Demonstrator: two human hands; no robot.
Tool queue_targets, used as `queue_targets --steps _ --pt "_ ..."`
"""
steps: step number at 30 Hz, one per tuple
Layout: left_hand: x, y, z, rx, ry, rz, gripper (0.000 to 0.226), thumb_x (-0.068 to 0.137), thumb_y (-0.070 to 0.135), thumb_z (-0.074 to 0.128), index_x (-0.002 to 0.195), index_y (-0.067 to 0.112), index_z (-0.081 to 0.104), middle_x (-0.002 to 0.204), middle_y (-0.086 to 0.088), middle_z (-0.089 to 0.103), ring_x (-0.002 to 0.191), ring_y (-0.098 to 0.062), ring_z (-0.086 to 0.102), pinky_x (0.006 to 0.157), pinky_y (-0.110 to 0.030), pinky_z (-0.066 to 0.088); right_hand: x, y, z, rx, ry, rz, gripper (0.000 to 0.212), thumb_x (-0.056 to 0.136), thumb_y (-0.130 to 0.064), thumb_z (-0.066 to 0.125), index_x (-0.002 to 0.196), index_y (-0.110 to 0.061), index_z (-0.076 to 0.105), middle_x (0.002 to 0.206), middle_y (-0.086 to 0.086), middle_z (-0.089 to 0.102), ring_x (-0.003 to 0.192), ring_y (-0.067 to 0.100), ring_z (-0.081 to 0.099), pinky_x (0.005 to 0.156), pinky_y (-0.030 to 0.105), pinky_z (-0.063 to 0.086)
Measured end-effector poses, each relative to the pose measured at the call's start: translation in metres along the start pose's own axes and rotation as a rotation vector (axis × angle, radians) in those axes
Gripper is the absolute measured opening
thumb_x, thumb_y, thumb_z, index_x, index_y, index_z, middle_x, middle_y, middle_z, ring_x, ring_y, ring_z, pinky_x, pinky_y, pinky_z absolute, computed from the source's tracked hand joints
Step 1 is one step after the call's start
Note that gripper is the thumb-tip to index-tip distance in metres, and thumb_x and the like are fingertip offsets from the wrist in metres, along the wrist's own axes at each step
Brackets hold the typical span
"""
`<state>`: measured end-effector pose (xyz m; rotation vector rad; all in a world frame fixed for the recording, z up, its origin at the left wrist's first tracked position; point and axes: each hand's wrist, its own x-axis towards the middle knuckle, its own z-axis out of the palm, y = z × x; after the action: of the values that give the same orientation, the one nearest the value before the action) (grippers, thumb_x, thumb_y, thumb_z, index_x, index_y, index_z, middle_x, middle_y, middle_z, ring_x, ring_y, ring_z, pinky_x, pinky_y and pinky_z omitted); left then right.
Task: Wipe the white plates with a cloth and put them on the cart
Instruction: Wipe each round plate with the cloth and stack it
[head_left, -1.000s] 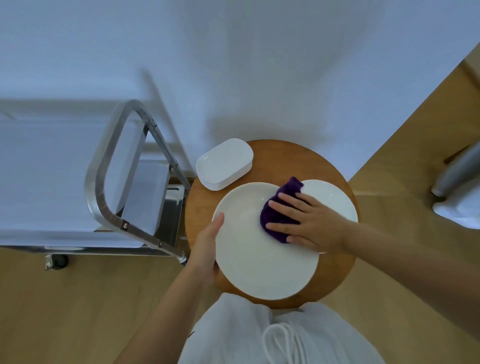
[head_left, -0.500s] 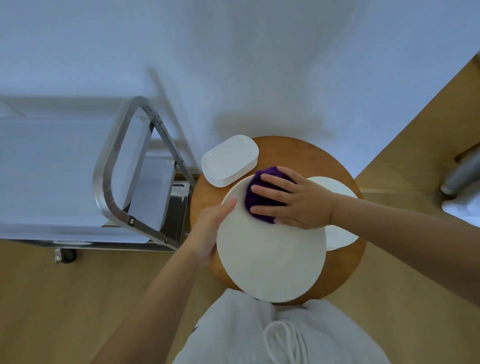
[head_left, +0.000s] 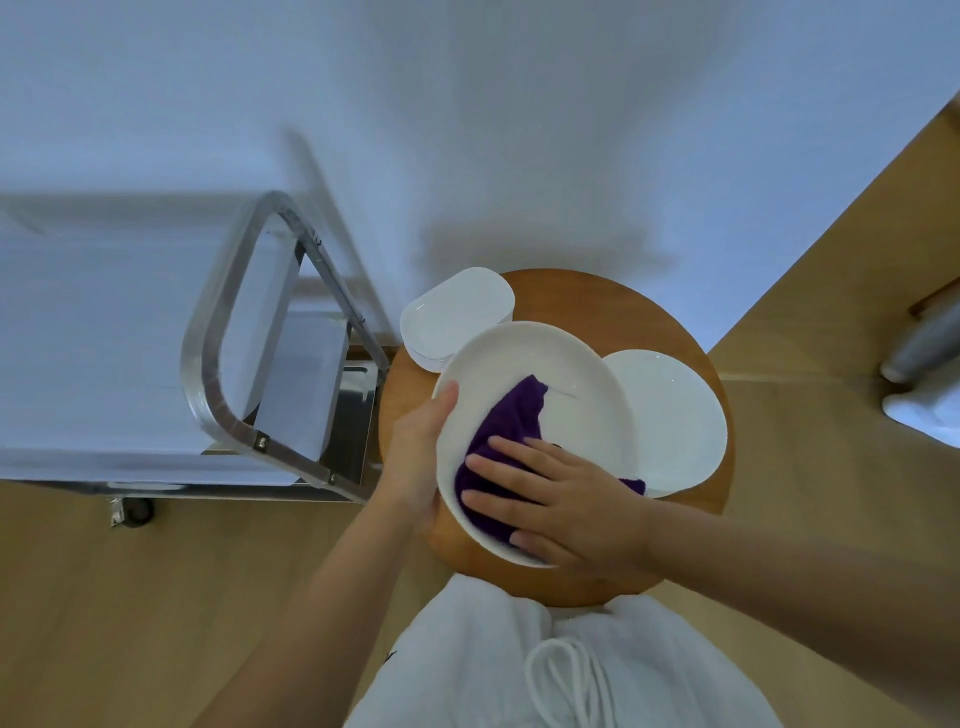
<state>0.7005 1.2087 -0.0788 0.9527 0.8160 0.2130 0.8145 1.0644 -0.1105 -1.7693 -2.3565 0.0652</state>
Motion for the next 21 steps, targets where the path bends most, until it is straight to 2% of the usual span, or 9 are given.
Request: queue_targets --steps 4,7,10,13,15,16,18,19,21 --pt "-0.009 -0.018 0.016 0.009 0.077 -0.028 0.043 0.088 0.046 0.049 0.118 0.018 0.061 0.112 -0.013 0.068 0.105 -0.030 0.064 0.092 -0.047 0.052 0.019 0.012 -0.001 0.070 0.101 0.187 0.044 0.095 -0.032 0.035 0.136 -0.022 0.048 0.143 0.012 0.043 0.132 0.035 0.039 0.107 0.050 0.020" --pt "-0.013 -0.023 0.018 0.047 0.117 0.073 0.044 0.076 0.051 0.054 0.105 0.020 0.066 0.103 -0.015 0.071 0.096 -0.030 0.067 0.084 -0.046 0.054 0.018 0.024 0.001 0.110 0.100 0.288 0.046 0.095 -0.034 0.034 0.138 -0.022 0.043 0.145 0.013 0.040 0.134 0.036 0.035 0.109 0.053 0.020" --pt "-0.016 -0.018 0.014 0.049 0.150 0.205 0.037 0.074 0.049 0.056 0.092 0.019 0.069 0.088 -0.006 0.074 0.080 -0.023 0.071 0.064 -0.032 0.059 0.018 0.031 0.002 0.240 0.178 0.634 0.052 0.096 -0.038 0.024 0.144 -0.019 0.031 0.151 0.010 0.029 0.139 0.031 0.024 0.115 0.047 0.017" --pt "-0.014 -0.012 0.014 0.064 0.194 0.264 0.042 0.071 0.051 0.054 0.095 0.019 0.067 0.079 0.003 0.075 0.071 -0.013 0.072 0.052 -0.018 0.053 0.022 0.020 0.003 0.241 0.144 0.797 0.062 0.092 -0.049 0.012 0.148 -0.024 0.016 0.155 0.003 0.016 0.141 0.023 0.014 0.116 0.038 0.009" --pt "-0.011 -0.008 0.017 0.069 0.246 0.247 0.047 0.073 0.055 0.054 0.097 0.017 0.068 0.082 -0.001 0.075 0.073 -0.015 0.072 0.055 -0.023 0.056 0.020 0.004 0.004 0.369 0.093 0.832 0.076 0.081 -0.064 0.005 0.149 -0.030 0.007 0.155 -0.001 0.008 0.139 0.020 0.009 0.114 0.037 0.008" --pt "-0.010 -0.006 0.019 0.063 0.283 0.231 0.044 0.079 0.055 0.053 0.095 0.018 0.069 0.085 -0.004 0.075 0.076 -0.018 0.072 0.059 -0.028 0.059 0.017 -0.006 0.005 0.457 0.077 0.803 0.080 0.077 -0.070 0.009 0.148 -0.034 0.004 0.155 -0.004 0.005 0.139 0.020 0.007 0.113 0.037 0.009" --pt "-0.005 0.000 0.021 0.049 0.349 0.174 0.034 0.091 0.049 0.050 0.097 0.020 0.068 0.093 -0.006 0.074 0.087 -0.025 0.070 0.072 -0.038 0.060 0.013 -0.026 0.005 0.555 0.041 0.670 0.087 0.073 -0.079 0.029 0.146 -0.041 0.000 0.155 -0.009 0.002 0.140 0.016 0.004 0.112 0.035 0.011" --pt "-0.003 0.003 0.021 0.030 0.357 0.123 0.033 0.093 0.047 0.048 0.104 0.021 0.067 0.100 -0.006 0.073 0.093 -0.027 0.069 0.079 -0.043 0.059 0.012 -0.032 0.004 0.542 0.030 0.617 0.091 0.072 -0.077 0.042 0.146 -0.040 0.003 0.155 -0.009 0.006 0.140 0.015 0.007 0.111 0.034 0.016" --pt "0.000 0.009 0.021 -0.001 0.329 0.020 0.040 0.094 0.048 0.048 0.120 0.021 0.060 0.113 -0.008 0.068 0.103 -0.030 0.064 0.089 -0.049 0.054 0.013 -0.037 0.000 0.397 0.128 0.553 0.085 0.074 -0.054 0.063 0.146 -0.027 0.026 0.150 0.000 0.031 0.134 0.023 0.032 0.101 0.035 0.038"
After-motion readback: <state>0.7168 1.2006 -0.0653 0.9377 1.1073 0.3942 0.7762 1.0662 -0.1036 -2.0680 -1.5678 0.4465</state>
